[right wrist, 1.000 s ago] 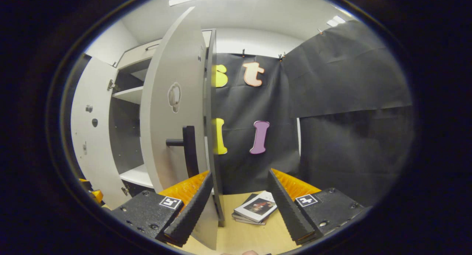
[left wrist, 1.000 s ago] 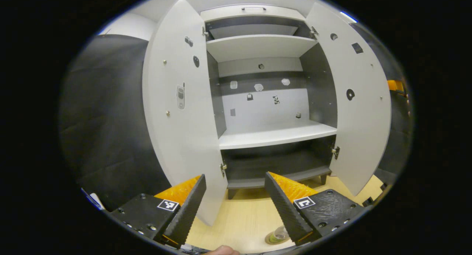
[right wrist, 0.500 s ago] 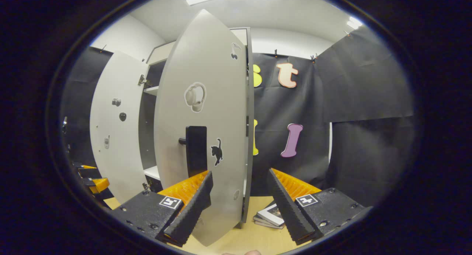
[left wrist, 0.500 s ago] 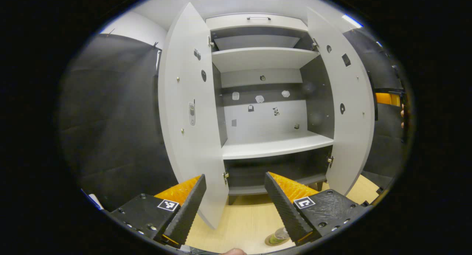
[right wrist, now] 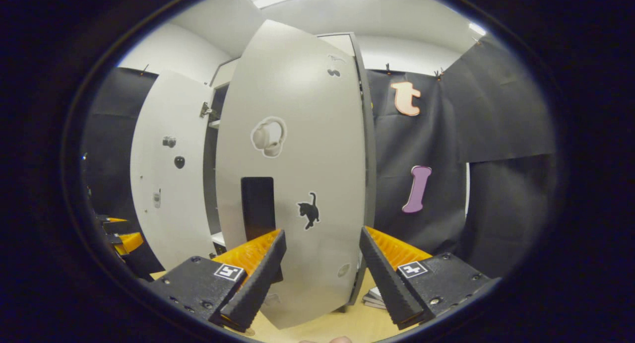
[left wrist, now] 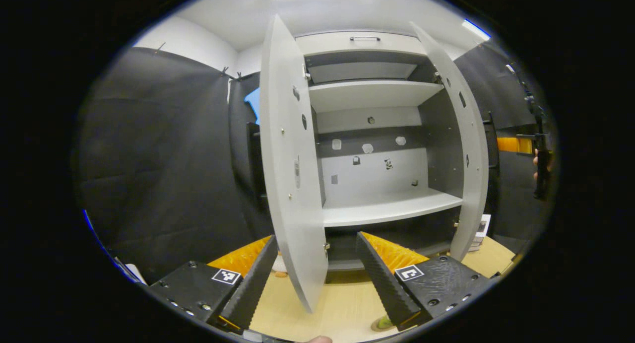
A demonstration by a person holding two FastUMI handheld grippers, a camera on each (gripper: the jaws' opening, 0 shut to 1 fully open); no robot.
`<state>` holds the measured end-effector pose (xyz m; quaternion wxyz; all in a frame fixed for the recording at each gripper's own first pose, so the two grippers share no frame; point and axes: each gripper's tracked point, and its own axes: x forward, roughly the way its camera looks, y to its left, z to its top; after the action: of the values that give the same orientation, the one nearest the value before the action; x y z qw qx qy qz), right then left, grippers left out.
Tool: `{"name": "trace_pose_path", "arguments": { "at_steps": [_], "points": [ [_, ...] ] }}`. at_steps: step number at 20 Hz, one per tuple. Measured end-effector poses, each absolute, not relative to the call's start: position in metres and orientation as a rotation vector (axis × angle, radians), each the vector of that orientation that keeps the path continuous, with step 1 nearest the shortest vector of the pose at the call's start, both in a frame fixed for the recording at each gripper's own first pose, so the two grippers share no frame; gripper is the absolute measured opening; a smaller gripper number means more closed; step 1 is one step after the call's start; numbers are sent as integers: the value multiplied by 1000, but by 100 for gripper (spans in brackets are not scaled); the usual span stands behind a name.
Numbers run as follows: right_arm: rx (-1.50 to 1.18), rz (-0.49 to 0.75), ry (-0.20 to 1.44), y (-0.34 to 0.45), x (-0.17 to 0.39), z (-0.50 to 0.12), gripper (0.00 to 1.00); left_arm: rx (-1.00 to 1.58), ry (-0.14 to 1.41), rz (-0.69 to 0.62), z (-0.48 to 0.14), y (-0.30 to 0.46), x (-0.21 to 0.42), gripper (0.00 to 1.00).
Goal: Grasp the bottle in the cabinet with the left hand and place it on the coaster, then close the right door with the right hand and the left door with the left hand.
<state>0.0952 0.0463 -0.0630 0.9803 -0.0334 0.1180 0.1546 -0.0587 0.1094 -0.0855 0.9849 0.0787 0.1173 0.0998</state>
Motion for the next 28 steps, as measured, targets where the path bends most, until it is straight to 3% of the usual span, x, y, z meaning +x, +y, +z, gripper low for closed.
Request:
{"name": "trace_pose_path", "arguments": {
  "at_steps": [3,4,6,10,25,26,28],
  "points": [
    [-89,348,251,72,102,-73,94,163,205,243,-67,130,-59,97],
    [-95,358,254,79,105,-76,98,160,202,255,-65,138,-58,97],
    [-103,371,249,91,108,-76,94,163,191,270,-63,152,-59,97],
    [-105,376,235,101,106,-74,98,142,190,324,-59,180,-61,97],
    [-90,240,274,67,82,-85,98,73,249,282,-52,240,-18,97],
    [-94,234,270,66,80,-84,94,67,242,258,-51,240,-10,98],
    [-99,221,269,61,76,-82,98,56,237,260,-50,250,0,98]
  ]
}}
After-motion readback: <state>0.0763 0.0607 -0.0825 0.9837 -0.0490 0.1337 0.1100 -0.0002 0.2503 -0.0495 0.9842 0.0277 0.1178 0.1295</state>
